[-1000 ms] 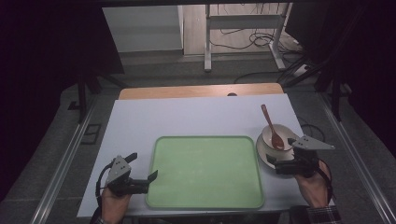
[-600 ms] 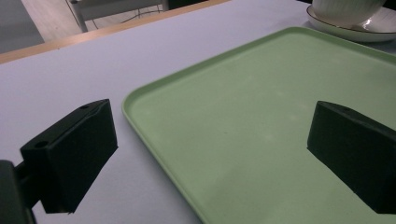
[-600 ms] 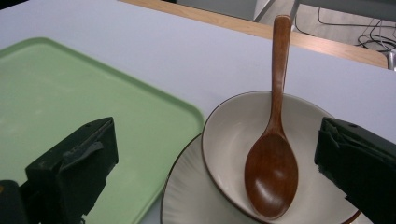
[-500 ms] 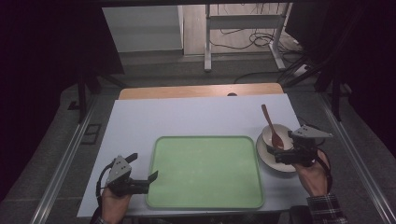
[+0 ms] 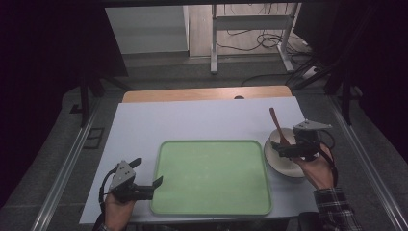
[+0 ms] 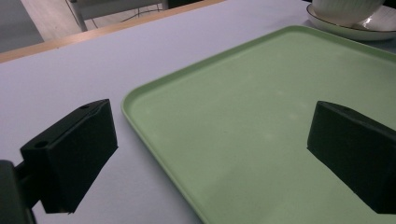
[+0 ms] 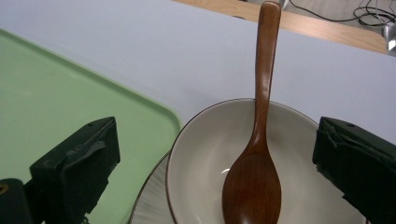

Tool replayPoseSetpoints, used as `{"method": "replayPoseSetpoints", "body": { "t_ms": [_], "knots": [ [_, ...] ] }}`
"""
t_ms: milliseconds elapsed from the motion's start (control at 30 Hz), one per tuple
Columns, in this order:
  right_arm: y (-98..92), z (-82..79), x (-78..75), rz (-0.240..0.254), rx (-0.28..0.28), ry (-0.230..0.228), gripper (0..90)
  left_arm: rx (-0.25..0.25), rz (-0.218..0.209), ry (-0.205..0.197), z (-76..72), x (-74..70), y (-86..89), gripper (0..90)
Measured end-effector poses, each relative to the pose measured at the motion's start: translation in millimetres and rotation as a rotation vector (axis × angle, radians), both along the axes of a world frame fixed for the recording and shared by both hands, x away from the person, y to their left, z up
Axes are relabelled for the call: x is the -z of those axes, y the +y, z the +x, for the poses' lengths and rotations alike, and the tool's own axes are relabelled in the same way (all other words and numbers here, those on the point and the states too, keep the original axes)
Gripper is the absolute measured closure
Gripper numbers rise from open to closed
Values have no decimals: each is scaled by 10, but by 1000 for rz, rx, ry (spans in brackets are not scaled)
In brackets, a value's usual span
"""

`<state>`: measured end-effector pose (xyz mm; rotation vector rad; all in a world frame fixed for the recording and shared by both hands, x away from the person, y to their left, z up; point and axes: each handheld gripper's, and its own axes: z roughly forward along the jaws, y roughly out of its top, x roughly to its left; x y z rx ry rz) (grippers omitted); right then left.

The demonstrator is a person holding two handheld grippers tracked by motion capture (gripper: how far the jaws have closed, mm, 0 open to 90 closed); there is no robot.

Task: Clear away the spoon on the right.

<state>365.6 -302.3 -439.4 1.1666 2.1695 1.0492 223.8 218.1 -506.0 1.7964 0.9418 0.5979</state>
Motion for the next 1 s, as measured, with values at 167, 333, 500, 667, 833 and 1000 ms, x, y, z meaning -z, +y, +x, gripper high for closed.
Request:
{"method": "replayPoseSetpoints", "body": {
  "t_ms": [167,333,500,667,833,1000],
  "knots": [
    [46,111,-3,-9,10,43,7,1,0,0,0,0,0,14],
    [78,243,-7,-36,32,79,89,2,3,1,0,0,-2,14],
    [110,368,-40,-60,63,85,230,3,6,1,0,-1,1,14],
    [154,508,-61,-115,70,99,355,3,5,1,-1,-2,3,14],
    [184,623,-60,-145,70,113,431,3,6,1,0,-2,2,14],
    [211,750,-67,-145,79,125,509,3,3,1,-1,-2,4,15]
  ]
}}
